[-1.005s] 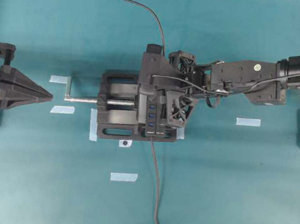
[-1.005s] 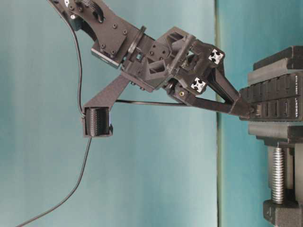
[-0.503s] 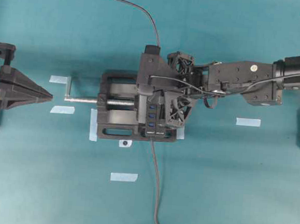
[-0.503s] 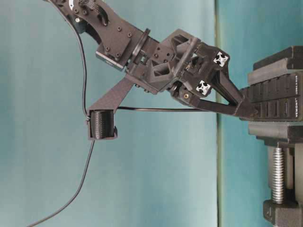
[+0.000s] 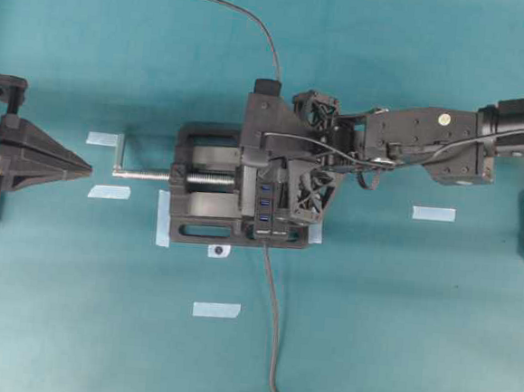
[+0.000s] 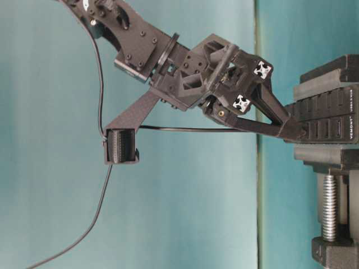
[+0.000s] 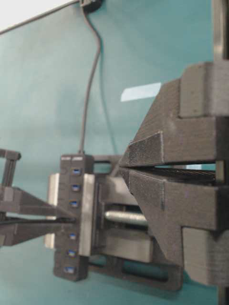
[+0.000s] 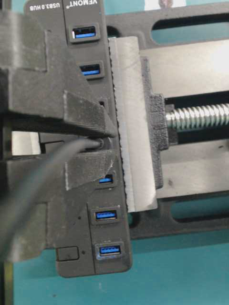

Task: Insert the USB into the center port of the fixed hub
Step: 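Push the USB plug down into the center port with the right gripper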

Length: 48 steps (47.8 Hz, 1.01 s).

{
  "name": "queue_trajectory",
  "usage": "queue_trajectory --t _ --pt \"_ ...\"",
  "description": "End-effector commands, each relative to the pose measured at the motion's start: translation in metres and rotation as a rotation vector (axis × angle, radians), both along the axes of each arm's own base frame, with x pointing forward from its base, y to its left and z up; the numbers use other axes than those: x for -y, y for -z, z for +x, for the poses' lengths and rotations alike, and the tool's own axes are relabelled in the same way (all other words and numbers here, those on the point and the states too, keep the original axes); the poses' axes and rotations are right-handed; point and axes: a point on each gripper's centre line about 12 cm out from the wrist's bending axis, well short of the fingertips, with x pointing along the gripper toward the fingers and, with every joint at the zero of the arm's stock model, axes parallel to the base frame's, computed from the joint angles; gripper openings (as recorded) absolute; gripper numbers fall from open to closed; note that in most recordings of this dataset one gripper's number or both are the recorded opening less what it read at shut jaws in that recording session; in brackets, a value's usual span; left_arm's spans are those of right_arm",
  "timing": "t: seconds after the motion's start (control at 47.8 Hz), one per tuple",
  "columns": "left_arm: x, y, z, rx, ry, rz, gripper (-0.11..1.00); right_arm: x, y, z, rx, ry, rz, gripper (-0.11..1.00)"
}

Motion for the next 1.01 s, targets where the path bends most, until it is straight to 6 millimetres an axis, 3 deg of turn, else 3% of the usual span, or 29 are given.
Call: queue_trajectory --t 0.0,0.147,0.335,0.461,0.984 --pt "0.000 -0.005 0.002 0.017 0.000 -0.001 0.00 0.002 -0.003 0.003 0.023 0.003 -0.001 0.09" --pt "0.000 -0.005 0.002 0.017 0.000 -0.001 0.00 0.002 -0.003 0.003 0.023 0.003 -0.001 0.20" --pt "0.000 -0.005 0.002 0.018 0.000 -0.001 0.00 0.002 -0.005 0.003 0.028 0.007 0.002 0.58" --pt "0.000 -0.005 0.001 0.020 0.000 -0.001 0.00 0.002 -0.006 0.002 0.022 0.006 0.001 0.75" --pt "0.000 -0.006 0.001 0.023 -0.002 -0.001 0.00 -0.001 -0.023 0.000 0.055 0.001 -0.002 0.76"
